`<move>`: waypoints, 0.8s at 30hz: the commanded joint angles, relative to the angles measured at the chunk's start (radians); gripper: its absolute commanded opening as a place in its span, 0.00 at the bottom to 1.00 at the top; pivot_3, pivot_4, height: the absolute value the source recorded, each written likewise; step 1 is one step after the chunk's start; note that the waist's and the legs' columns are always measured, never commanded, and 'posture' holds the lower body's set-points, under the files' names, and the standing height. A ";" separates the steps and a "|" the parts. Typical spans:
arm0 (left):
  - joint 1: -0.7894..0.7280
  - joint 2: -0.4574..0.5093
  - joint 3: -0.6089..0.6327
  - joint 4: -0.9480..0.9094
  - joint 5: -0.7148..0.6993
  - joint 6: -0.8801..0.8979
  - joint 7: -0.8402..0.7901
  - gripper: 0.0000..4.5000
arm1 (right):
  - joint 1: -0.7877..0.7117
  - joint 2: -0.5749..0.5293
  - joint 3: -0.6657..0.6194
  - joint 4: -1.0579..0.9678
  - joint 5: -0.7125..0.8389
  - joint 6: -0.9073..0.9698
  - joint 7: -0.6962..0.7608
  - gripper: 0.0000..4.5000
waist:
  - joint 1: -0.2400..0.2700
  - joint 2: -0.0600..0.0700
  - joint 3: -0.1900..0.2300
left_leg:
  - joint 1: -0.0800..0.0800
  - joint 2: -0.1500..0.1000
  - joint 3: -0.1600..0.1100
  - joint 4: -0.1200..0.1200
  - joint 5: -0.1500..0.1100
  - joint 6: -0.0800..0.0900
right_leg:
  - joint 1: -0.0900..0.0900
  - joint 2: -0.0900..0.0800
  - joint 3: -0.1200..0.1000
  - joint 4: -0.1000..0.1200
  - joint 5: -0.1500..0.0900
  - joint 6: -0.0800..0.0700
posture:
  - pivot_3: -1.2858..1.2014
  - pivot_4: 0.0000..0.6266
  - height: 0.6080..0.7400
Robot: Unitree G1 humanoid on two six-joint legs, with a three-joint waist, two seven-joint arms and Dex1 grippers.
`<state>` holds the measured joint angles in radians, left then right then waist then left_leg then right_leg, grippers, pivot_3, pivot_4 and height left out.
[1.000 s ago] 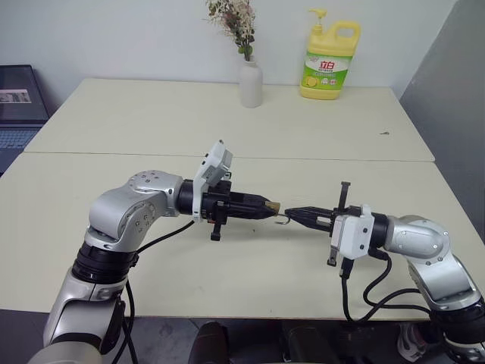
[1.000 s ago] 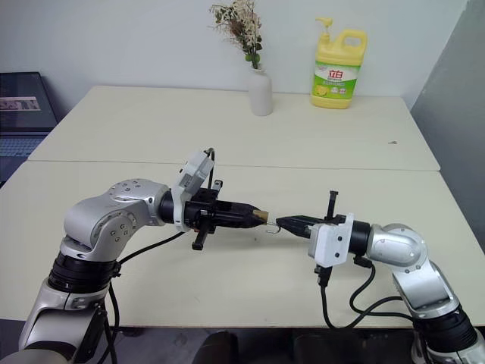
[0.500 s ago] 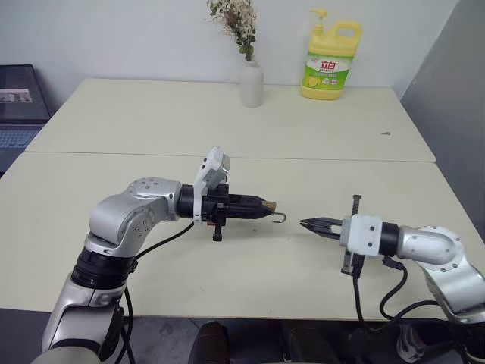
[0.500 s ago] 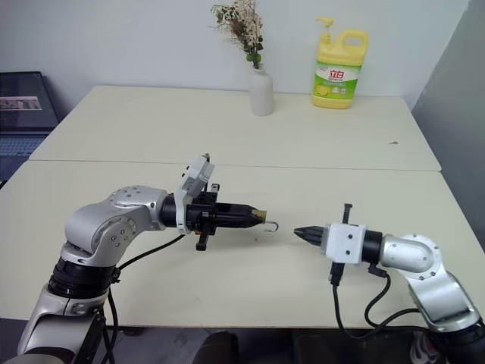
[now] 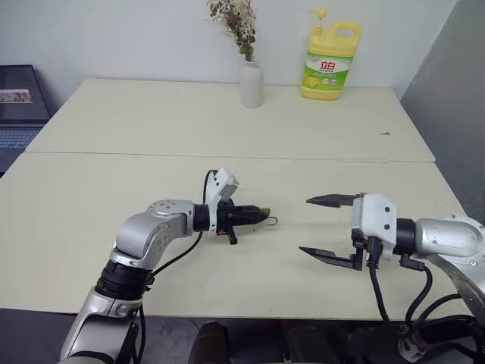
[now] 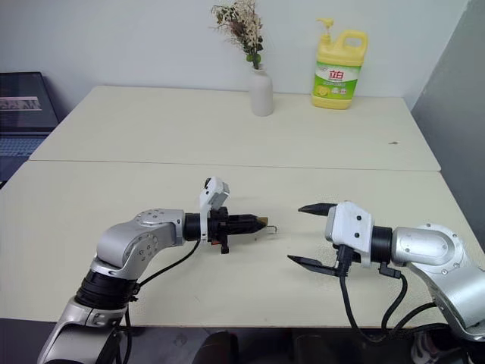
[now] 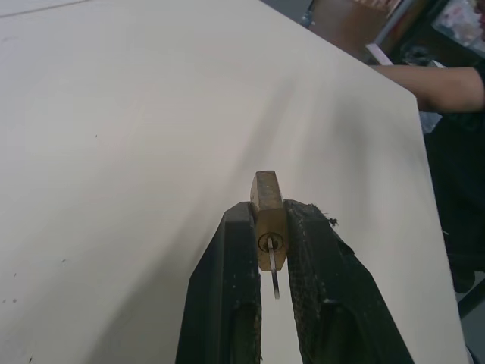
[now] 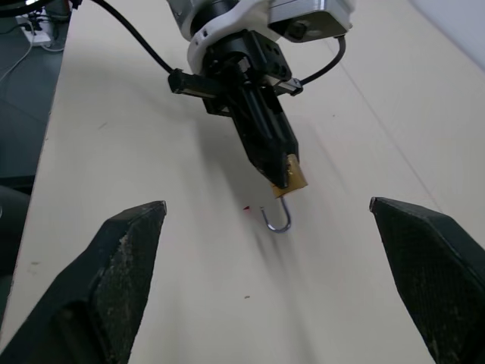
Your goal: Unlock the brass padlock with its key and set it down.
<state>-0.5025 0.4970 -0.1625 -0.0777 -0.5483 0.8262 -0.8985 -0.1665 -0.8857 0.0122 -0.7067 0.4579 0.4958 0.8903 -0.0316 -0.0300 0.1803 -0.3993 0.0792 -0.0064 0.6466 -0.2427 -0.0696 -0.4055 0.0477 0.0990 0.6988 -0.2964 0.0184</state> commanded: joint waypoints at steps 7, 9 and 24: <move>-0.029 -0.076 -0.023 0.078 0.018 0.021 -0.001 0.04 | 0.018 -0.006 0.042 -0.027 -0.014 0.008 0.006 1.00 | -0.001 0.000 0.000 | 0.000 0.000 0.000 0.000 0.000 0.000 | 0.000 0.000 0.000 0.000 0.000 0.000 | 0.52 0.24 1.00; -0.036 -0.078 -0.026 0.094 0.024 0.017 -0.010 0.04 | 0.015 -0.004 0.044 -0.025 -0.017 0.008 0.001 1.00 | -0.001 0.000 0.000 | 0.000 0.000 0.000 0.000 0.000 0.000 | 0.000 0.000 0.000 0.000 0.000 0.000 | 0.52 0.24 1.00; -0.083 -0.032 -0.045 0.177 0.134 -0.135 -0.097 0.86 | 0.025 -0.002 0.056 -0.020 -0.039 0.023 -0.006 1.00 | -0.001 0.000 0.000 | 0.000 0.000 -0.001 0.000 0.000 0.000 | 0.000 0.000 0.000 0.000 0.000 0.000 | 0.52 0.24 1.00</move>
<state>-0.5734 0.4485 -0.2260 0.1243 -0.4263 0.7291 -0.9827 -0.1413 -0.8891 0.0693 -0.7073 0.4216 0.5176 0.8891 -0.0323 -0.0300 0.1803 -0.3994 0.0790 -0.0070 0.6464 -0.2427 -0.0696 -0.4055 0.0478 0.0988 0.6985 -0.2965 0.0186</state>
